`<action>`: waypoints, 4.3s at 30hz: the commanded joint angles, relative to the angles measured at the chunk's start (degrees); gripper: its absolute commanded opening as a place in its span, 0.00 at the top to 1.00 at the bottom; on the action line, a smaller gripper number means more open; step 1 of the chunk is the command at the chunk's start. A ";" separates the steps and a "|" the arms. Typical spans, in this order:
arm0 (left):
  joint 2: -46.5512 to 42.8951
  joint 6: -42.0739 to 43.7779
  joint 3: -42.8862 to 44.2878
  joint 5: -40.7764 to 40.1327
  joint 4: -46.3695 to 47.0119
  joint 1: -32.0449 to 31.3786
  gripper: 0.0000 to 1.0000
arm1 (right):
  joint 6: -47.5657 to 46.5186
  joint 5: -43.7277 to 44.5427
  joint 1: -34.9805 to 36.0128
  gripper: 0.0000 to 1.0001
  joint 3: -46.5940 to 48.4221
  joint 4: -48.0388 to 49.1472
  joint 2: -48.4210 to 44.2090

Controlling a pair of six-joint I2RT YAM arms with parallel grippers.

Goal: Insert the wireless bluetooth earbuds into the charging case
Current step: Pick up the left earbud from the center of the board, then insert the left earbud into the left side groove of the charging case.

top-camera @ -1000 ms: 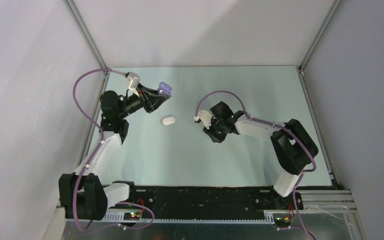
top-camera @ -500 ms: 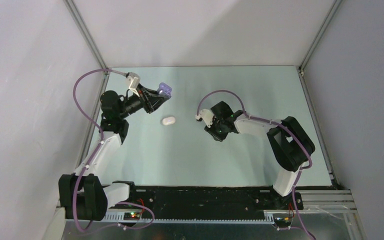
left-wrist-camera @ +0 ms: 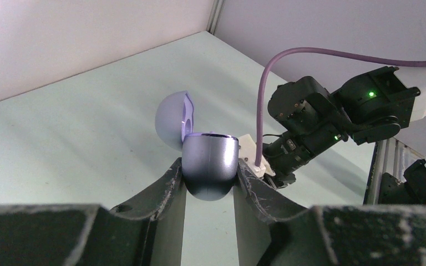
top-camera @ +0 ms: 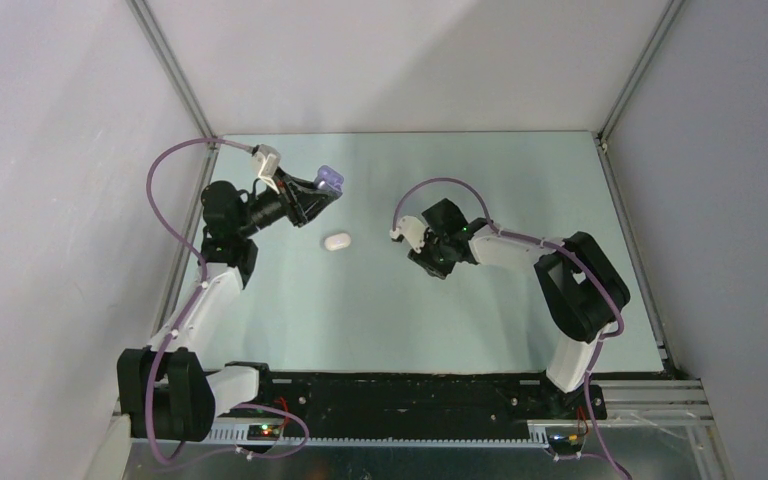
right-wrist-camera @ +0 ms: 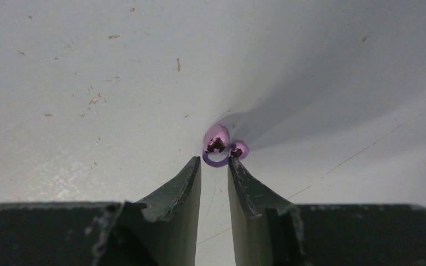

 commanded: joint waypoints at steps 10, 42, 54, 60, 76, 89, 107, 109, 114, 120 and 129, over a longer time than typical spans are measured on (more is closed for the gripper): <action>-1.21 3.10 1.35 0.41 -2.54 -0.09 1.00 | -35.46 -19.14 -5.62 0.59 2.06 -8.56 -4.92; -0.86 7.02 4.31 -0.64 -10.69 0.42 1.00 | -55.36 -20.18 -4.71 0.69 2.05 -8.73 0.80; -0.34 7.12 4.47 -0.97 -10.71 0.53 1.00 | -56.10 -18.65 -5.26 0.69 2.06 -5.26 1.95; -0.08 7.12 4.76 -1.15 -10.84 0.53 1.00 | -54.18 -17.92 -5.35 0.70 2.03 -0.23 2.26; 1.00 7.03 5.22 -1.19 -10.35 0.62 1.00 | -45.05 -15.79 -5.63 0.91 5.61 2.88 4.13; 3.38 1.06 2.68 8.37 7.90 -0.52 1.00 | -15.37 -31.37 -9.05 1.00 39.91 -27.52 -0.91; 4.86 2.75 4.55 16.34 16.43 -5.02 1.00 | 6.67 -34.13 1.82 1.00 47.62 -11.20 -7.22; 4.27 0.61 4.86 16.54 16.77 -5.06 1.00 | 8.91 -33.49 1.99 1.00 42.14 -5.92 -8.89; 2.39 -3.99 5.68 16.72 16.81 -5.01 1.00 | 15.15 -30.52 2.16 1.00 31.97 10.33 -13.81; 2.22 -7.24 6.54 17.86 15.20 -5.03 1.00 | 20.00 -30.74 2.30 1.00 27.92 16.71 -15.73; 2.17 -7.54 7.52 17.89 13.09 -5.30 1.00 | 25.26 -30.46 2.62 1.00 24.71 24.52 -16.92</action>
